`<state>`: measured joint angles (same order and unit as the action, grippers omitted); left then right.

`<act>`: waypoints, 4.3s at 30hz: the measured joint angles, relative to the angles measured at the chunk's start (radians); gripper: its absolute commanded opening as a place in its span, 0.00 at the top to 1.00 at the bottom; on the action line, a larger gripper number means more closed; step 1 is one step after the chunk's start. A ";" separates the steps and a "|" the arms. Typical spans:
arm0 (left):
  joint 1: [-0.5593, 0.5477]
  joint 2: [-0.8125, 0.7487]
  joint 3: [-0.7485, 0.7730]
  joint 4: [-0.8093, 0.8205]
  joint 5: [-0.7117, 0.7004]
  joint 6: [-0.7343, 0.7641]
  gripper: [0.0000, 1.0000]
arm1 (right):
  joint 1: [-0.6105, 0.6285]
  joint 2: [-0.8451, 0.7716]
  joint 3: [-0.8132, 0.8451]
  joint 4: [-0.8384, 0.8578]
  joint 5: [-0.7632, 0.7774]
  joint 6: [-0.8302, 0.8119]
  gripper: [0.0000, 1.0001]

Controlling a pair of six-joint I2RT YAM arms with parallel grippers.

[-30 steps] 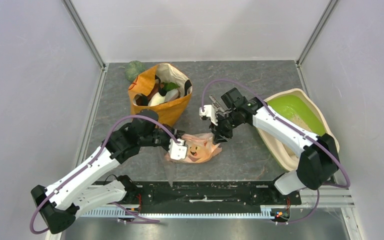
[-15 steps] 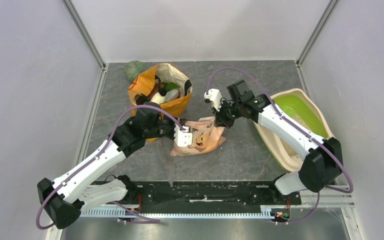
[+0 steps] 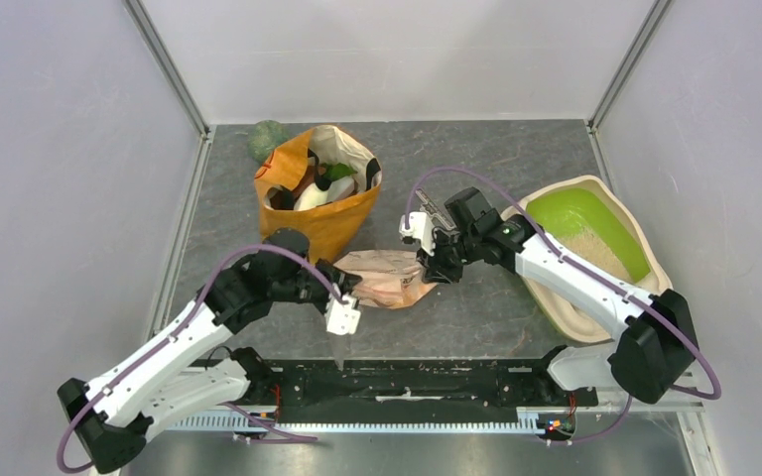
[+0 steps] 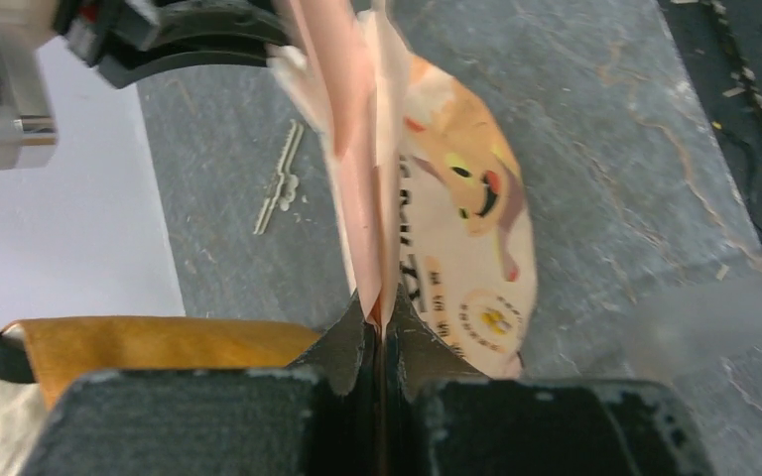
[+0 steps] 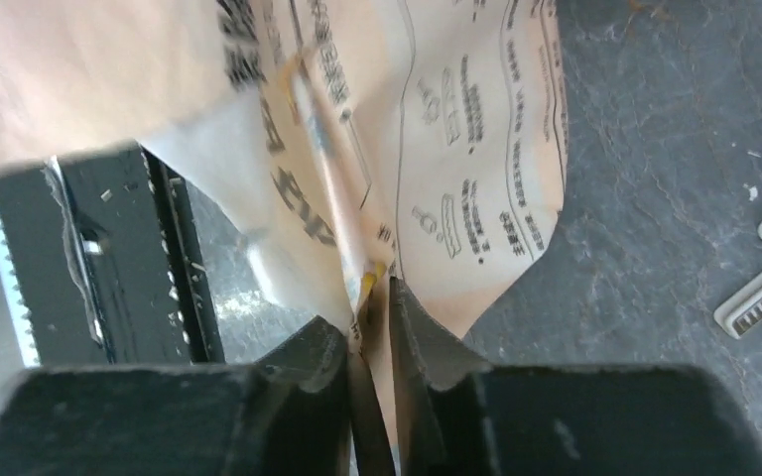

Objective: Fill the litter box with clean litter

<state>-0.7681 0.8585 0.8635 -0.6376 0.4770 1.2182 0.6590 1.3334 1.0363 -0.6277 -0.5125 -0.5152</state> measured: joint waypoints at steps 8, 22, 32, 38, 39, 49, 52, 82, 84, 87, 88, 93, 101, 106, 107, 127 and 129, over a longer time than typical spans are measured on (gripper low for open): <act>-0.007 -0.114 -0.093 -0.059 0.032 0.108 0.98 | -0.043 0.022 0.151 -0.258 -0.051 -0.005 0.12; -0.106 -0.134 -0.151 -0.075 -0.013 0.191 0.98 | -0.034 0.193 0.473 -0.377 -0.086 0.184 0.33; -0.109 -0.132 -0.151 -0.066 -0.028 0.189 0.98 | 0.117 0.181 0.405 -0.398 0.008 0.183 0.33; -0.111 -0.130 -0.149 -0.065 -0.030 0.189 0.98 | 0.212 0.173 0.381 -0.382 0.135 0.182 0.36; -0.111 -0.130 -0.148 -0.064 -0.030 0.189 0.98 | 0.225 0.173 0.378 -0.379 0.159 0.182 0.37; -0.111 -0.133 -0.143 -0.064 -0.035 0.185 0.98 | 0.278 0.170 0.349 -0.341 0.313 0.191 0.35; -0.111 -0.134 -0.143 -0.066 -0.034 0.185 0.98 | 0.278 0.165 0.352 -0.339 0.316 0.203 0.33; -0.111 -0.137 -0.127 -0.072 -0.034 0.183 0.98 | 0.331 0.167 0.304 -0.271 0.494 0.145 0.36; -0.111 -0.137 -0.124 -0.072 -0.037 0.177 0.98 | 0.332 0.167 0.296 -0.259 0.520 0.139 0.37; -0.111 -0.135 -0.120 -0.071 -0.047 0.164 0.98 | 0.332 0.159 0.269 -0.243 0.537 0.126 0.52; -0.113 -0.132 -0.118 -0.066 -0.054 0.153 0.98 | 0.332 0.154 0.254 -0.241 0.538 0.124 0.60; -0.116 -0.100 -0.080 -0.027 -0.105 0.050 0.75 | 0.315 0.151 0.240 -0.246 0.532 0.141 1.00; -0.115 -0.074 0.027 0.021 -0.179 -0.164 0.21 | 0.200 0.160 0.314 -0.240 0.437 0.253 1.00; -0.122 -0.053 0.139 0.022 -0.169 -0.249 0.21 | 0.175 0.179 0.328 -0.256 0.365 0.313 1.00; -0.133 -0.035 0.167 0.018 -0.166 -0.258 0.21 | 0.171 0.182 0.328 -0.259 0.353 0.322 1.00; -0.231 0.206 0.272 -0.080 -0.285 -0.370 0.88 | 0.066 0.220 0.365 -0.248 0.209 0.502 1.00; -0.230 0.207 0.246 -0.071 -0.291 -0.371 0.97 | 0.064 0.220 0.365 -0.246 0.205 0.510 1.00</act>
<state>-0.9985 1.0653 1.1099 -0.7090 0.1856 0.8471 0.7235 1.5536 1.4014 -0.8738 -0.3077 -0.0055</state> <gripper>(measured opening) 0.182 0.010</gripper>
